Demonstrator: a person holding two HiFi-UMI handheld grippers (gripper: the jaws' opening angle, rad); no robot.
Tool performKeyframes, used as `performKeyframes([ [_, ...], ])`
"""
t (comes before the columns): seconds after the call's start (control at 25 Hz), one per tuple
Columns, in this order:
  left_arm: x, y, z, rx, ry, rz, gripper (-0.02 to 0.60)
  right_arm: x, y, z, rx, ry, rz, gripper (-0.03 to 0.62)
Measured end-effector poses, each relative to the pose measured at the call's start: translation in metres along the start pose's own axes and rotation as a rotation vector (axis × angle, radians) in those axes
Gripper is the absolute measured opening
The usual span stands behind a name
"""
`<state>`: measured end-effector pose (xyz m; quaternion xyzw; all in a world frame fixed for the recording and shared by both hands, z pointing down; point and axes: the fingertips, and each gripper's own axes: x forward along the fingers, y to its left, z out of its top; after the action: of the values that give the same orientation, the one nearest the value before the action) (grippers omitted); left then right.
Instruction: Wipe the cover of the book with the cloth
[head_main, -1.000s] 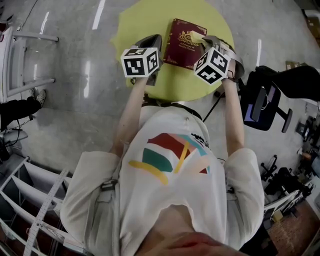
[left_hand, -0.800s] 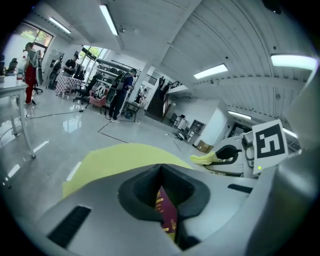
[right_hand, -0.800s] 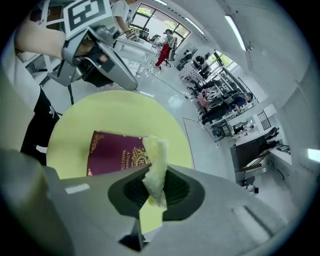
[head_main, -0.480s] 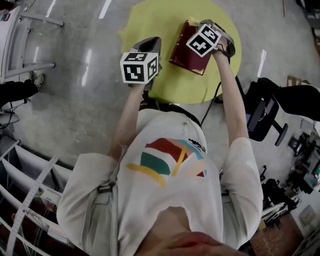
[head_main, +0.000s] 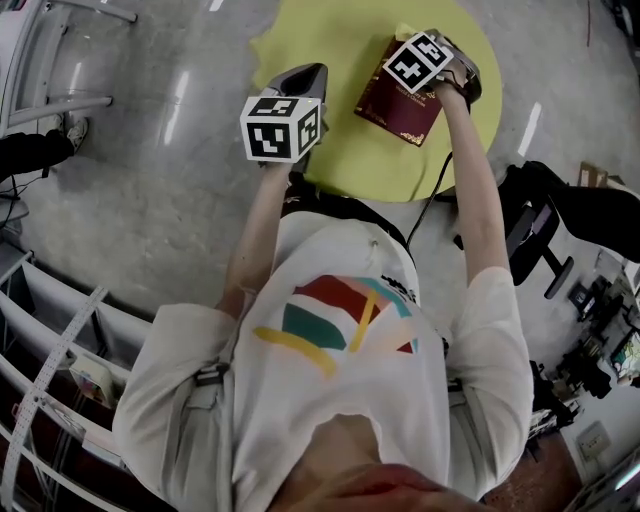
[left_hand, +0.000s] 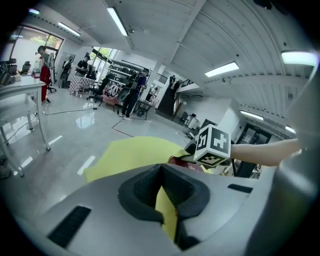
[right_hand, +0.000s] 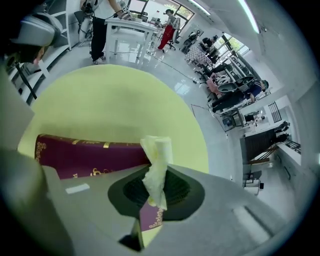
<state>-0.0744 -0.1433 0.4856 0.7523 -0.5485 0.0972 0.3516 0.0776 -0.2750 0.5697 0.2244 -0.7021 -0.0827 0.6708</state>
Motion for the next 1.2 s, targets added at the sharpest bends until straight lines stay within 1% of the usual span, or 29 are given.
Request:
performKeyframes([
  [0.16, -0.001, 0.006, -0.007, -0.021, 0.001, 0.006, 0.015, -0.007, 0.019, -0.001, -0.023, -0.001, 0.022, 0.029],
  [0.4, 0.0, 0.004, -0.006, -0.019, -0.003, -0.007, 0.015, -0.028, 0.069, -0.005, -0.039, -0.02, 0.05, 0.028],
  [0.52, -0.001, 0.002, 0.0, -0.014, -0.015, -0.014, 0.015, -0.043, 0.098, -0.003, -0.044, -0.045, 0.09, 0.029],
  [0.68, 0.002, 0.003, 0.005, -0.03, -0.035, -0.02, 0.015, -0.058, 0.134, -0.004, -0.056, -0.064, 0.156, 0.029],
  [0.84, 0.001, 0.005, 0.007, -0.037, -0.04, -0.017, 0.014, -0.071, 0.165, -0.009, -0.087, -0.065, 0.178, 0.028],
  [0.96, 0.0, 0.009, 0.008, -0.052, -0.051, -0.012, 0.015, -0.075, 0.18, -0.012, -0.09, -0.059, 0.168, 0.028],
  [1.2, 0.001, 0.007, 0.008, -0.062, -0.054, -0.018, 0.014, -0.085, 0.196, -0.012, -0.059, -0.067, 0.196, 0.029],
])
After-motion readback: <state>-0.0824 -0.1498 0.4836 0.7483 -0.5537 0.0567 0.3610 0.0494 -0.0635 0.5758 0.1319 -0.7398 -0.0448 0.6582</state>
